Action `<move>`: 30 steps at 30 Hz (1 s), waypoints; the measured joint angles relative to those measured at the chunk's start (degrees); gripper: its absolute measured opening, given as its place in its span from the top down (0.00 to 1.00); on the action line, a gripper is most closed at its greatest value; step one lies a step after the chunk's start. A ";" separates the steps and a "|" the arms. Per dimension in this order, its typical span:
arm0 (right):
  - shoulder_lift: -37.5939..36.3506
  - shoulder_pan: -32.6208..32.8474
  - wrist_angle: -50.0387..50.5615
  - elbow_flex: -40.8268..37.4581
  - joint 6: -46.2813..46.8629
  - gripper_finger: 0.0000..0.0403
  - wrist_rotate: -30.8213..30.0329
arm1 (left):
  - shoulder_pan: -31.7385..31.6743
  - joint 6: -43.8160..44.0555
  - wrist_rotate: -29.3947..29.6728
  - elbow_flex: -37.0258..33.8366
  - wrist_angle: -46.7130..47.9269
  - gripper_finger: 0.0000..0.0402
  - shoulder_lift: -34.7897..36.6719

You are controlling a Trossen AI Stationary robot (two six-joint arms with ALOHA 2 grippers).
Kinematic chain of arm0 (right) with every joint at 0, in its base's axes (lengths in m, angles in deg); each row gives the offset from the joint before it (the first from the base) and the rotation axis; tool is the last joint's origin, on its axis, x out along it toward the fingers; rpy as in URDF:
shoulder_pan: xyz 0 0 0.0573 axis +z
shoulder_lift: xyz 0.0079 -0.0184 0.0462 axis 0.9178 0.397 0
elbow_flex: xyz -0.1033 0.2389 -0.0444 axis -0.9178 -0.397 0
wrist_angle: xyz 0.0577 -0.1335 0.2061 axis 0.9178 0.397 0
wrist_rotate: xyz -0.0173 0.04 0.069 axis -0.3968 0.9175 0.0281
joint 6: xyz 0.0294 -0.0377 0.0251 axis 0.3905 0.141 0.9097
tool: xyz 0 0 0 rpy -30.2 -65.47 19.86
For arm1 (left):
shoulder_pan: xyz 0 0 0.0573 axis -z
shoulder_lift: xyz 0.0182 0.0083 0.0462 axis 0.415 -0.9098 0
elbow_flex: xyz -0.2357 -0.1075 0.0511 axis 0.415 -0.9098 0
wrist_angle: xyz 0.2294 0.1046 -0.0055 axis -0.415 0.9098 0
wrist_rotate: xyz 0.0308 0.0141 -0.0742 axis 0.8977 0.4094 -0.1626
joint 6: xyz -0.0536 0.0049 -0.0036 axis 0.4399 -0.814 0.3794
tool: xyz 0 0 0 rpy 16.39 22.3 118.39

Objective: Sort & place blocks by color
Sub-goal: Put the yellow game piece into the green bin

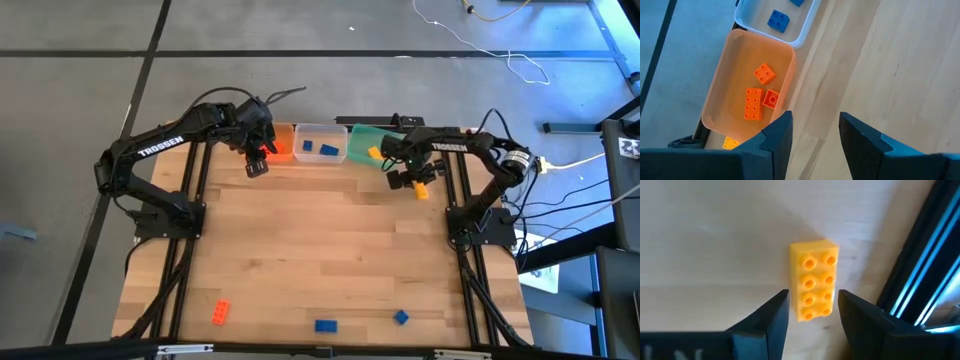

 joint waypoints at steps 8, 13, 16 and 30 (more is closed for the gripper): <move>-0.09 -3.26 -2.95 -2.95 -3.35 0.57 0.88 | 0.00 1.00 -0.02 0.01 0.00 0.62 0.00; -0.13 -4.07 -3.22 -3.56 -5.06 0.57 1.16 | 0.00 1.08 -0.01 0.01 0.01 0.62 0.00; -0.09 -4.57 -4.30 -3.67 -6.01 0.57 1.39 | 0.00 1.09 0.00 0.00 0.00 0.62 0.00; -0.09 -4.55 -4.04 -3.67 -6.05 0.57 0.17 | 0.00 1.49 -1.34 0.01 0.00 0.62 0.00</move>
